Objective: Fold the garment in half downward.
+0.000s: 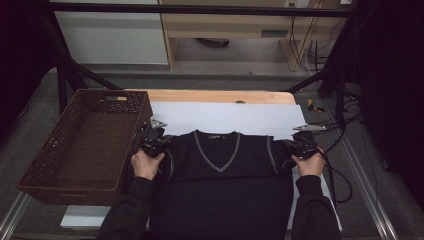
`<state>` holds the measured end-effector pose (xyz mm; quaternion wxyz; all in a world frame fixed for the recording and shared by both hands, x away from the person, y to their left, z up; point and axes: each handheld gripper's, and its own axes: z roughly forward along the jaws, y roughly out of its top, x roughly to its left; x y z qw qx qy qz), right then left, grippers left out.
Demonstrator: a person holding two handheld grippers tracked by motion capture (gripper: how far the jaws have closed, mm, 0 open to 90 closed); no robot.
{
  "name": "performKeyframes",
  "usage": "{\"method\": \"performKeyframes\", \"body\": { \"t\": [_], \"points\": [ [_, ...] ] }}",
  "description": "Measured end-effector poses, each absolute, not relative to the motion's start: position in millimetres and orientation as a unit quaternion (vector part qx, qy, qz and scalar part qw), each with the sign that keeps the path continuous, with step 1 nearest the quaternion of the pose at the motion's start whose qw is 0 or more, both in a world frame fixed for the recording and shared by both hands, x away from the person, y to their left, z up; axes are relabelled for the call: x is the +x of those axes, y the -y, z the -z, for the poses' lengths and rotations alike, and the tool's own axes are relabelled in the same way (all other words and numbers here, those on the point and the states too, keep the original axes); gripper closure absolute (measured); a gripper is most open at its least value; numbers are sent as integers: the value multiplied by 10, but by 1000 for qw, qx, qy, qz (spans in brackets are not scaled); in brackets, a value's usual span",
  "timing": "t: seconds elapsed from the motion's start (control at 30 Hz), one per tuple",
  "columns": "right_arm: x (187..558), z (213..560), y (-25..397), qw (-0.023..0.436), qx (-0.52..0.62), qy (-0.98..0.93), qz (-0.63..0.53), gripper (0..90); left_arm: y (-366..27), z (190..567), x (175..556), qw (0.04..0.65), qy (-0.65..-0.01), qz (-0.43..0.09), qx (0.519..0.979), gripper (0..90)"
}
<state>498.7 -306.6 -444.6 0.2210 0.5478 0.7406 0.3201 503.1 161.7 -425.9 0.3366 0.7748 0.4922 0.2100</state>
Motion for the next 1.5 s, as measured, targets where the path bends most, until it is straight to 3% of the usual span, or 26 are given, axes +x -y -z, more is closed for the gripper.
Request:
{"method": "performKeyframes", "body": {
  "t": [0.3, 0.43, 0.53, 0.63, 0.73, 0.87, 0.97, 1.5],
  "points": [
    [5098, 4560, 3040, 224, 547, -746, -307, 837, -1652, 4539, 5195, 322, -518, -185, 770, 814],
    [5107, 4608, 3029, 223, 544, -750, -301, 786, -1651, 4507, 5152, 324, -510, -202, 771, 722],
    [5075, 4576, 3044, 223, 547, -743, -316, 587, -1666, 4431, 5090, 332, -507, -215, 766, 505],
    [5016, 4518, 3057, 213, 546, -730, -351, 448, -1683, 4388, 5021, 349, -499, -219, 763, 414],
    [4934, 4466, 3050, 196, 535, -728, -381, 320, -1701, 4415, 4980, 357, -487, -203, 771, 381],
    [4809, 4428, 3015, 173, 517, -732, -408, 221, -1737, 4541, 5013, 345, -498, -185, 774, 384],
    [4741, 4413, 2998, 169, 501, -737, -421, 195, -1740, 4613, 5040, 342, -500, -176, 776, 463],
    [4942, 4494, 2953, 165, 506, -738, -415, 205, -1738, 4636, 5039, 348, -497, -146, 781, 816]
  ]
}}
